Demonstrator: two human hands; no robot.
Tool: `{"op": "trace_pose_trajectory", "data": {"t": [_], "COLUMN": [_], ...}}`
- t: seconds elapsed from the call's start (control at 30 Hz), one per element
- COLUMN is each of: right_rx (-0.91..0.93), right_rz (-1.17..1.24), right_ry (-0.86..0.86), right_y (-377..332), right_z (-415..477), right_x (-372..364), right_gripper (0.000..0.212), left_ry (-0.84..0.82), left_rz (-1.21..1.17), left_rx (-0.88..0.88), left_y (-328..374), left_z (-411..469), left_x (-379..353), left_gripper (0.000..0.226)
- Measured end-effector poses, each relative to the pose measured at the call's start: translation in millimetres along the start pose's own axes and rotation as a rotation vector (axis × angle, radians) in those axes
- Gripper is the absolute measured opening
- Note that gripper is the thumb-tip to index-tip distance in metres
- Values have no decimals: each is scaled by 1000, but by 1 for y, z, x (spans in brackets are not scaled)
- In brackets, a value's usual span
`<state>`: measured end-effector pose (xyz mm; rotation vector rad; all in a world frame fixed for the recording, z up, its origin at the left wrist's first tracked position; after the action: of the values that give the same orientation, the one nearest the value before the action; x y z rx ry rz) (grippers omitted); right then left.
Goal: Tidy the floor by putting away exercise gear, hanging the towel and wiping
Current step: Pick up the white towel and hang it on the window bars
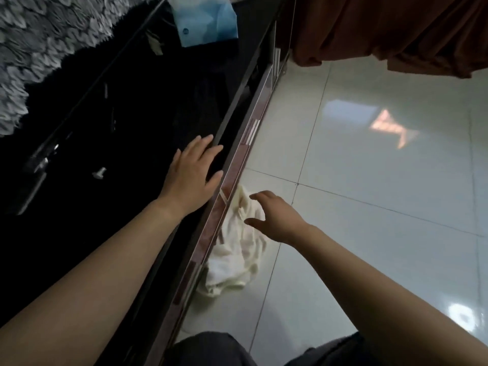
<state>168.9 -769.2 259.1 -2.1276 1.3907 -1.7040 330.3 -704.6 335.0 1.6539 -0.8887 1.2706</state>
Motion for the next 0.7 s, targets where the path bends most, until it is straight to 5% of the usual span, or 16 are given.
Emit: {"op": "trace_pose_trajectory", "data": {"t": [0.7], "right_rx": [-135], "right_rz": [44], "right_ry": [-21], "right_y": [99], "right_z": [61], "right_x": [-112], "right_gripper": [61], "left_ry": [202], "left_rz": [175], "left_rx": [-221], "left_y": [20], "left_z": [-10], "left_x": [-45], "left_gripper": [51]}}
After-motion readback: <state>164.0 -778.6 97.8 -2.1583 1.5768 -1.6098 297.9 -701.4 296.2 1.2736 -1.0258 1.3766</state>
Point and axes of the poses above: each hand's wrist, its own z-axis towards the middle knuckle, its own x-axis out of the back of the hand, y = z × x, the point moved 4 cm from there along z, towards the middle knuckle, and after that the axes turned 4 degrees about -y, right-handed, at the moved point
